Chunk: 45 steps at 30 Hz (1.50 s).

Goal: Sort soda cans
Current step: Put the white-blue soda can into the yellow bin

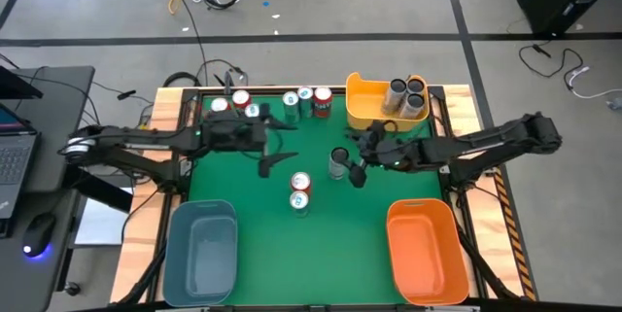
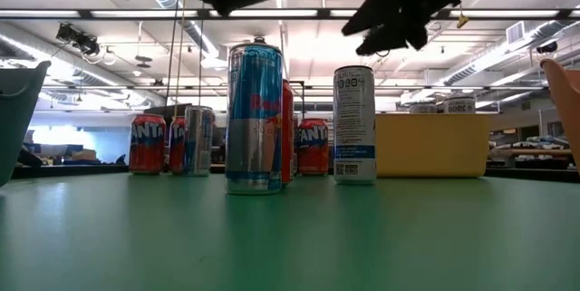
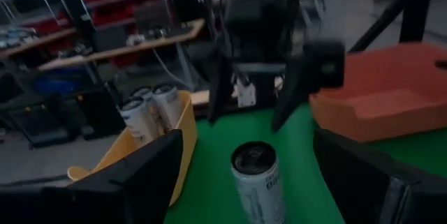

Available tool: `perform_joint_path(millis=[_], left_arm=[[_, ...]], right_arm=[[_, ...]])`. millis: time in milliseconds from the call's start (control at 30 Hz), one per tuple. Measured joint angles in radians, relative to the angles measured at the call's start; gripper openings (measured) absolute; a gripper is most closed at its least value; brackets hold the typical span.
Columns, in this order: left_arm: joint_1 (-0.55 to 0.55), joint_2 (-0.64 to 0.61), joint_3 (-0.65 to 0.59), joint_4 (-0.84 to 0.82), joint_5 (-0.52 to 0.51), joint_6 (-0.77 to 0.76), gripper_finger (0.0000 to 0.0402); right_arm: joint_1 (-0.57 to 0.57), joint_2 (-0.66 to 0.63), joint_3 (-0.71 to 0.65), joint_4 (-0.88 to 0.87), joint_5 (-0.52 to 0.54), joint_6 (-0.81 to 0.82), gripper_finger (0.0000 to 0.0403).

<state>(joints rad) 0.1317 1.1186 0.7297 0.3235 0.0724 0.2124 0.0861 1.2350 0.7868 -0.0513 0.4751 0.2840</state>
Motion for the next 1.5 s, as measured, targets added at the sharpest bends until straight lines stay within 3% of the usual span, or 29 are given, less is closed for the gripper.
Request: perform_joint_path(millis=[100, 333, 567, 900, 1300, 1500], left_arm=[[0.0, -0.079, -0.095, 0.09, -0.003, -0.032, 0.0325], [0.0, -0.188, -0.199, 0.108, -0.057, -0.066, 0.0325], [0.0, -0.197, -0.227, 0.102, -0.086, -0.068, 0.0325], [0.0, -0.197, -0.227, 0.1, -0.087, -0.07, 0.0325], [-0.001, -0.196, -0.227, 0.097, -0.087, -0.082, 0.0325], [-0.001, -0.196, -0.227, 0.096, -0.087, -0.086, 0.0325]], right_arm=[[0.006, 0.05, 0.0, 0.02, 0.002, 0.013, 0.0365], [0.024, 0.146, 0.0, 0.072, 0.013, 0.047, 0.0371], [0.029, 0.208, 0.006, 0.107, 0.081, 0.08, 0.0346], [0.036, 0.162, -0.001, 0.096, 0.063, 0.064, 0.0303], [0.036, 0.086, 0.045, 0.061, 0.067, -0.01, 0.0352], [0.036, 0.11, 0.046, -0.048, 0.058, 0.085, 0.0365]])
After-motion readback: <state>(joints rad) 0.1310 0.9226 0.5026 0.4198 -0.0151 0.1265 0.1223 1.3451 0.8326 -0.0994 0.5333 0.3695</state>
